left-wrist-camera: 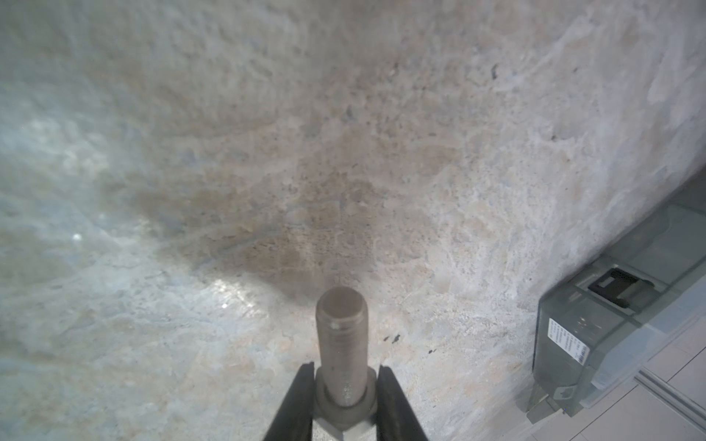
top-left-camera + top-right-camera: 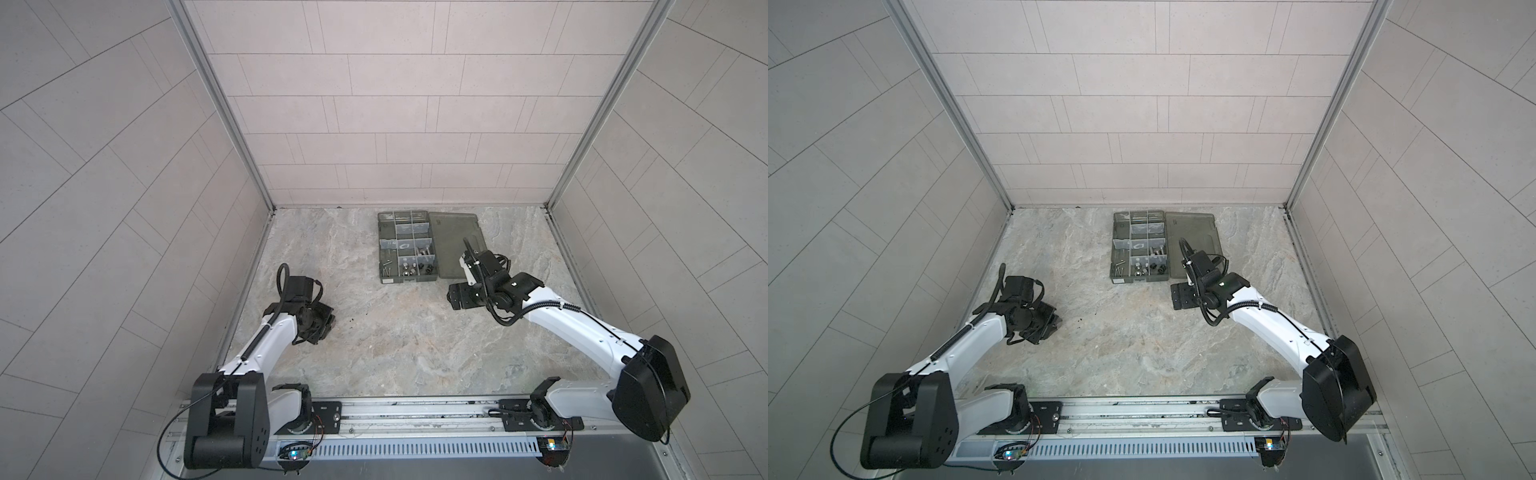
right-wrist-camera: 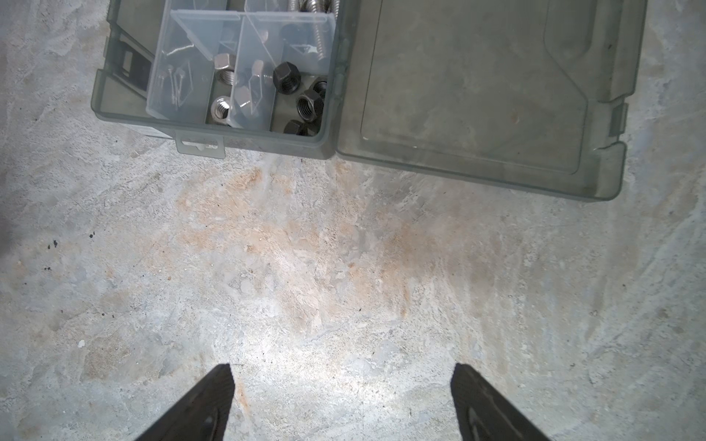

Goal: Sort the screws and nuts into containers
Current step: 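Carry the silver bolt over a box compartment with the left gripper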

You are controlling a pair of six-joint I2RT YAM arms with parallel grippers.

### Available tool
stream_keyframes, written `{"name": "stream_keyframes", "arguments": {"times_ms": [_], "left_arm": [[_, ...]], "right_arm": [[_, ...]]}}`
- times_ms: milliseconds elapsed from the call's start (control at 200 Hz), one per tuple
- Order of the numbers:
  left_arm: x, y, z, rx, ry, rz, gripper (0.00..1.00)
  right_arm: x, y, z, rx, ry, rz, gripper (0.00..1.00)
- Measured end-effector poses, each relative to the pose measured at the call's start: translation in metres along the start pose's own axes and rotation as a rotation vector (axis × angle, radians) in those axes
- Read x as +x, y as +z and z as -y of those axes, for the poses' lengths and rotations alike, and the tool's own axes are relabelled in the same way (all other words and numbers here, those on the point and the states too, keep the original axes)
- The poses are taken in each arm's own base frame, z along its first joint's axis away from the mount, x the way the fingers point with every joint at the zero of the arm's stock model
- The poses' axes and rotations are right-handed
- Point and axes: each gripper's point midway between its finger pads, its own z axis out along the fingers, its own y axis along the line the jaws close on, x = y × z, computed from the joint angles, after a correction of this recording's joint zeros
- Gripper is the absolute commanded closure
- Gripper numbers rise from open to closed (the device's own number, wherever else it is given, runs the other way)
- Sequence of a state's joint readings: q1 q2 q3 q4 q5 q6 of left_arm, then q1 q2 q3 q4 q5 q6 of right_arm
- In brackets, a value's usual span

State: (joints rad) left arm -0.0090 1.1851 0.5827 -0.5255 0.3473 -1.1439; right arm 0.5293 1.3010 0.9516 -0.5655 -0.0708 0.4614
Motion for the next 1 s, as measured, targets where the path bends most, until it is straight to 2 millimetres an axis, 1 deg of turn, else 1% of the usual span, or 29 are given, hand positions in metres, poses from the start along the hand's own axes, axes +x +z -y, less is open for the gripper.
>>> {"name": "stream_keyframes", "arguments": {"times_ms": [75,140,245,375,515,695,841,1001], "left_arm": [[0.002,-0.001,0.008,-0.003,0.03,-0.005,0.82],[0.004,-0.001,0.018,-0.003,0.068,-0.009,0.82],[0.011,-0.002,0.046,0.005,0.151,-0.017,0.81],[0.022,0.001,0.091,0.026,0.263,-0.024,0.82],[0.039,0.011,0.14,0.06,0.355,-0.034,0.81],[0.055,0.034,0.204,0.108,0.422,-0.061,0.81],[0.065,0.052,0.258,0.168,0.463,-0.076,0.83],[0.074,0.067,0.305,0.233,0.494,-0.085,0.83]], "right_arm": [[0.0,0.0,0.0,0.0,0.001,0.001,0.1],[0.0,0.0,0.0,0.0,0.003,0.001,0.1],[0.0,0.0,0.0,0.0,0.003,0.002,0.1],[-0.002,-0.001,0.0,-0.001,0.003,0.005,0.1],[-0.006,-0.004,0.001,0.003,0.005,0.018,0.09],[-0.013,-0.013,0.006,0.013,0.01,0.051,0.09],[-0.013,-0.014,0.011,0.029,0.014,0.051,0.09],[-0.011,-0.015,0.016,0.047,0.019,0.044,0.09]]}}
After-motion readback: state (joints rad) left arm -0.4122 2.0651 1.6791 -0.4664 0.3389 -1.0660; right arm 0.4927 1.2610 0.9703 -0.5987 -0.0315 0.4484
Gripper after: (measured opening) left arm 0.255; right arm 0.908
